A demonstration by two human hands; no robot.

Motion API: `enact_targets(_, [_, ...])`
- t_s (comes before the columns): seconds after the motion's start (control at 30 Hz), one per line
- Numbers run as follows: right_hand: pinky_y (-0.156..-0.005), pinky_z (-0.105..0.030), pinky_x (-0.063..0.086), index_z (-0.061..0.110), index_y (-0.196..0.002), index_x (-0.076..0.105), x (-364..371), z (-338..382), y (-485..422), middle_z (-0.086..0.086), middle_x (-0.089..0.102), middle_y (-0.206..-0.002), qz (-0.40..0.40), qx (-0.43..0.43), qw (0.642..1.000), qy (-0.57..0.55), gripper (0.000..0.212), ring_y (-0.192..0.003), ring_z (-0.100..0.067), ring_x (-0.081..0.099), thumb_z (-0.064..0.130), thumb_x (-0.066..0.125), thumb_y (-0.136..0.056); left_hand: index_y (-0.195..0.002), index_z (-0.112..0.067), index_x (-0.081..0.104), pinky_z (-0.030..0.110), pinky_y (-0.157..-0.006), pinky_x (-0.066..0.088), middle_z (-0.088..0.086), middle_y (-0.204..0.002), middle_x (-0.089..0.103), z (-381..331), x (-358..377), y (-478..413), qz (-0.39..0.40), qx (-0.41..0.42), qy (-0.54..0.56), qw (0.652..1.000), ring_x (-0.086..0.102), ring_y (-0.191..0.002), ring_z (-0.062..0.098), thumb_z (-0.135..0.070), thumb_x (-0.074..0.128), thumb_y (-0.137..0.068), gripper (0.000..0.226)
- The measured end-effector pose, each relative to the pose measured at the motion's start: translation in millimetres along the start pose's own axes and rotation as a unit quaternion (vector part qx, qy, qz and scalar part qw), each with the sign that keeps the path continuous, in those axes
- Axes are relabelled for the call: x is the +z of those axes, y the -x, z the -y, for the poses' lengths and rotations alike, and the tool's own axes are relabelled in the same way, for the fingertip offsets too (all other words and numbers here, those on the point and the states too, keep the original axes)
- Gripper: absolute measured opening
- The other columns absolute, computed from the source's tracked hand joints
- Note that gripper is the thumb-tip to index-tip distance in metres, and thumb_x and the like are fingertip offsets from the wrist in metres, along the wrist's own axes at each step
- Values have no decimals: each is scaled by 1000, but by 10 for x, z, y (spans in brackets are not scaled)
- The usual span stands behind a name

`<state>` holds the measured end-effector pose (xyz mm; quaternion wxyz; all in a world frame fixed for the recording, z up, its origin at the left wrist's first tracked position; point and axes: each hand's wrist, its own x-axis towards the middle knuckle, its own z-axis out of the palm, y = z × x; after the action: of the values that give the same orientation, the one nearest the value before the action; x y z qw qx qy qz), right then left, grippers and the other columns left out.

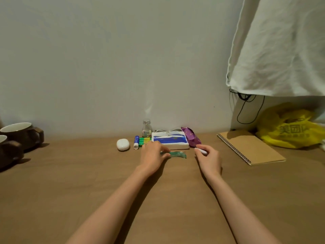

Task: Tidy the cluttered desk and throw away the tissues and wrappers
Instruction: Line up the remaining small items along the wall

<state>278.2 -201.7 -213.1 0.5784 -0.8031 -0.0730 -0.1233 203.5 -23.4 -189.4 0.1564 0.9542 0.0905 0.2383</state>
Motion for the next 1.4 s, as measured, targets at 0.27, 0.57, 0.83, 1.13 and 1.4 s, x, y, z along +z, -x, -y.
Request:
enact_targets(0.27, [-68, -23, 40, 27, -99, 71, 36, 12, -28, 6, 68, -97, -2, -2, 1000, 6, 14, -88, -10, 58, 27, 66, -86, -91, -31, 73, 31, -76, 40, -10, -90, 69, -52, 255, -149, -84, -16, 48, 995, 55, -91, 15, -40, 72, -77, 17])
enact_targets(0.57, [-77, -13, 46, 20, -96, 75, 83, 132, 76, 11, 66, -96, 30, -120, 992, -15, 17, -94, -4, 61, 15, 74, -80, -95, -19, 57, 30, -74, 31, -1, -97, 54, 105, 183, -92, -159, -13, 28, 987, 45, -91, 20, -28, 68, -80, 21])
enact_targets(0.83, [-88, -17, 48, 21, -97, 75, 667, 482, 643, 8, 70, -101, 219, -295, 929, 45, 17, -96, -1, 61, 20, 74, -80, -125, -20, 53, 40, -99, 33, 12, -133, 36, 933, -216, 158, -153, -193, 87, 965, 30, -123, 29, -30, 68, -83, 46])
enact_targets(1.13, [-97, -30, 46, 17, -111, 70, 1148, 651, 544, 2, 67, -114, 280, -325, 897, 102, 24, -108, -10, 57, 22, 65, -88, -143, -34, 34, 43, -111, 27, 5, -149, 37, 1398, -277, 159, -35, -134, 99, 985, 28, -139, 25, -38, 67, -83, 68])
enact_targets(1.4, [-101, -28, 43, 21, -121, 66, 1223, 545, 467, 4, 64, -126, 280, -381, 869, 147, 28, -118, -11, 55, 21, 58, -94, -139, -35, 41, 36, -101, 29, 3, -135, 50, 1494, -298, 34, -30, -146, 83, 985, 40, -127, 24, -46, 59, -86, 57])
